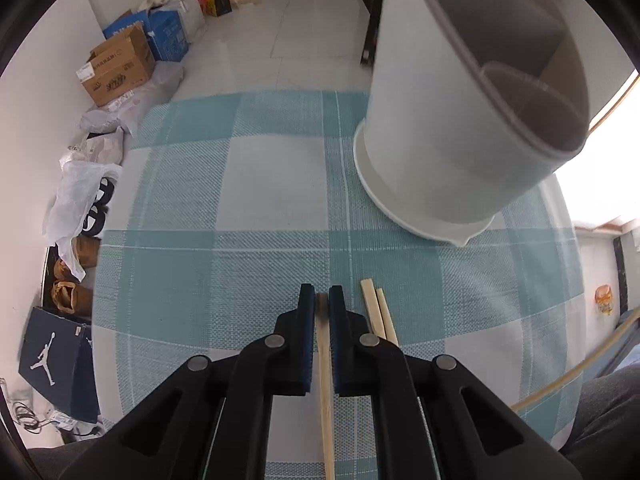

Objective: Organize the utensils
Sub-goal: 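Raise both grippers with their chopsticks up over the caddy opening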

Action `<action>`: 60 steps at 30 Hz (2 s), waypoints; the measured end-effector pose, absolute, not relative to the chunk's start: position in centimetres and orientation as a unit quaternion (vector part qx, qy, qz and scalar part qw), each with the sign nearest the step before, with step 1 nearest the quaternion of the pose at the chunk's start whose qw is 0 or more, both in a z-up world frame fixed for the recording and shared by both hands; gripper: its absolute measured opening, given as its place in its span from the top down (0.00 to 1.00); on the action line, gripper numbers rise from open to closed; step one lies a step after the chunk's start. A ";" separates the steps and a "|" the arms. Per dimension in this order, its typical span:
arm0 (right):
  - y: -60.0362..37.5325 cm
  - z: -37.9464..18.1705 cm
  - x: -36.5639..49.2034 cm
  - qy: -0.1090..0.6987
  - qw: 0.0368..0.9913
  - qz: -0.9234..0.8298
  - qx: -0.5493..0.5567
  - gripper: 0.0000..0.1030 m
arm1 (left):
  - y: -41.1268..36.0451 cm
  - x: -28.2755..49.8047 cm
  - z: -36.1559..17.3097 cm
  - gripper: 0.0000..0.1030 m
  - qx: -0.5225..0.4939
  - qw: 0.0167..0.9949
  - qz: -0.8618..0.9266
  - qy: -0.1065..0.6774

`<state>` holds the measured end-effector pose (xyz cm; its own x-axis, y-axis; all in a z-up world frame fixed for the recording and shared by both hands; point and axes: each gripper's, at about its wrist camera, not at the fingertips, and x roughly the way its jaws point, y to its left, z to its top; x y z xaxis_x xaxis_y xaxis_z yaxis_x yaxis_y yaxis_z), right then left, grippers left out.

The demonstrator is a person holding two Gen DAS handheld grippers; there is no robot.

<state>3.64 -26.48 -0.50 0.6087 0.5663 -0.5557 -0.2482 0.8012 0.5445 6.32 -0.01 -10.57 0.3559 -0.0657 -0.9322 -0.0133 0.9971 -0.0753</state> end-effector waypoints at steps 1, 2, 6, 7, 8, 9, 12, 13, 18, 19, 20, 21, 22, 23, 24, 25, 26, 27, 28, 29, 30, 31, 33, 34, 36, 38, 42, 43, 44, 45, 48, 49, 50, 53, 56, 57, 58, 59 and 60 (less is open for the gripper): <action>-26.4 -0.5 3.6 0.374 0.873 0.234 0.209 0.94 | -0.1 6.1 -10.0 0.97 -0.041 0.829 -0.017 0.557; -26.2 -0.4 3.5 0.371 0.875 0.235 0.205 0.94 | 0.1 5.7 -9.3 0.97 -0.048 0.837 -0.019 0.545; -25.7 -0.2 3.2 0.365 0.879 0.238 0.194 0.94 | 0.5 3.8 -6.4 0.97 -0.064 0.870 -0.019 0.488; -25.5 -0.2 3.0 0.363 0.881 0.238 0.190 0.94 | 0.6 3.2 -5.6 0.97 -0.068 0.877 -0.021 0.474; -25.3 0.0 2.8 0.360 0.883 0.239 0.186 0.94 | 0.6 3.1 -5.2 0.97 -0.070 0.882 -0.020 0.466; -25.1 0.1 2.6 0.356 0.885 0.240 0.182 0.94 | 0.8 2.5 -4.3 0.97 -0.078 0.888 -0.023 0.453; -24.5 0.6 1.9 0.345 0.890 0.245 0.171 0.94 | 0.9 2.5 -3.4 0.97 -0.090 0.897 -0.030 0.431; -24.1 0.8 1.6 0.341 0.891 0.248 0.166 0.94 | 0.9 2.1 -2.8 0.97 -0.093 0.901 -0.035 0.422; -22.6 1.8 0.4 0.324 0.901 0.251 0.142 0.94 | 2.0 1.9 -2.8 0.97 -0.092 0.909 -0.050 0.404; -22.5 1.9 0.3 0.322 0.902 0.251 0.141 0.94 | 1.9 1.7 -2.6 0.97 -0.093 0.910 -0.054 0.401; -22.4 2.1 0.1 0.320 0.903 0.250 0.140 0.94 | 2.0 1.4 -2.4 0.97 -0.094 0.910 -0.057 0.399; -22.2 2.2 -0.1 0.317 0.905 0.250 0.137 0.94 | 2.1 1.3 -2.2 0.97 -0.094 0.911 -0.062 0.397; -22.1 2.3 -0.3 0.316 0.906 0.249 0.134 0.94 | 2.0 1.1 -2.0 0.97 -0.093 0.912 -0.067 0.394; -22.0 2.5 -0.5 0.314 0.907 0.248 0.131 0.94 | 2.0 1.0 -1.7 0.97 -0.090 0.914 -0.072 0.390; -21.9 2.6 -0.6 0.312 0.908 0.248 0.130 0.94 | 1.9 0.8 -1.4 0.97 -0.088 0.915 -0.076 0.386; -21.9 2.7 -0.7 0.311 0.908 0.247 0.130 0.94 | 1.8 0.8 -1.2 0.97 -0.086 0.916 -0.079 0.383; -21.8 2.9 -0.8 0.309 0.909 0.246 0.130 0.94 | 1.7 0.7 -0.9 0.97 -0.084 0.918 -0.083 0.380; -21.8 3.0 -0.9 0.309 0.909 0.247 0.130 0.94 | 1.7 0.5 -0.7 0.97 -0.084 0.918 -0.086 0.378; -21.7 3.2 -1.0 0.307 0.910 0.247 0.130 0.94 | 1.6 0.5 -0.3 0.97 -0.085 0.919 -0.090 0.375; -21.6 3.4 -1.1 0.305 0.911 0.246 0.128 0.94 | 1.5 0.6 0.0 0.98 -0.085 0.918 -0.093 0.375; -21.5 3.6 -1.1 0.302 0.912 0.246 0.125 0.94 | 1.5 0.6 0.3 0.98 -0.085 0.919 -0.097 0.374; -21.5 3.8 -1.2 0.300 0.913 0.247 0.124 0.94 | 1.6 0.6 0.4 0.98 -0.087 0.919 -0.099 0.372; -21.3 4.3 -1.1 0.297 0.914 0.248 0.121 0.94 | 1.4 0.9 0.9 0.98 -0.083 0.920 -0.102 0.369; -21.3 4.5 -1.1 0.296 0.915 0.248 0.120 0.94 | 1.3 1.0 1.0 0.98 -0.082 0.920 -0.104 0.369; -21.1 5.0 -0.9 0.294 0.916 0.249 0.117 0.94 | 1.2 1.2 1.3 0.98 -0.083 0.919 -0.105 0.371; -21.1 5.7 -0.7 0.290 0.917 0.250 0.113 0.94 | 1.2 1.5 1.9 0.98 -0.086 0.919 -0.105 0.371; -21.0 7.6 0.2 0.283 0.919 0.254 0.102 0.94 | 1.3 2.4 3.7 0.98 -0.100 0.920 -0.107 0.364; -21.0 8.2 0.5 0.281 0.920 0.255 0.100 0.94 | 1.4 2.7 4.4 0.98 -0.105 0.920 -0.109 0.361; -21.0 9.0 1.0 0.279 0.920 0.256 0.098 0.94 | 1.4 2.9 4.9 0.98 -0.107 0.921 -0.109 0.358; -21.1 9.7 1.4 0.278 0.920 0.257 0.099 0.94 | 1.5 3.4 5.8 0.98 -0.112 0.923 -0.110 0.352; -21.3 11.7 2.9 0.275 0.921 0.259 0.099 0.94 | 1.4 4.6 7.7 0.98 -0.119 0.926 -0.111 0.339; -21.4 12.1 3.3 0.273 0.921 0.258 0.098 0.94 | 1.3 5.0 8.3 0.98 -0.121 0.928 -0.111 0.335; -21.4 12.8 3.9 0.270 0.923 0.258 0.095 0.94 | 1.2 5.6 9.2 0.98 -0.123 0.930 -0.112 0.329; -21.5 14.4 5.4 0.264 0.926 0.256 0.088 0.94 | 1.0 6.8 10.9 0.98 -0.130 0.933 -0.115 0.316; -21.7 15.8 7.2 0.259 0.928 0.256 0.085 0.94 | 0.7 8.1 12.4 0.98 -0.130 0.937 -0.116 0.303; -21.6 16.3 7.9 0.257 0.928 0.255 0.084 0.94 | 0.7 8.6 12.8 0.98 -0.129 0.938 -0.116 0.299; -21.6 16.7 8.3 0.256 0.929 0.255 0.082 0.94 | 0.6 9.1 13.0 0.98 -0.130 0.939 -0.116 0.297; -21.5 17.1 9.1 0.254 0.930 0.255 0.078 0.94 | 0.7 9.5 13.3 0.98 -0.133 0.939 -0.117 0.294; -21.3 17.6 9.7 0.250 0.931 0.254 0.072 0.94 | 0.7 10.2 13.6 0.98 -0.135 0.940 -0.116 0.290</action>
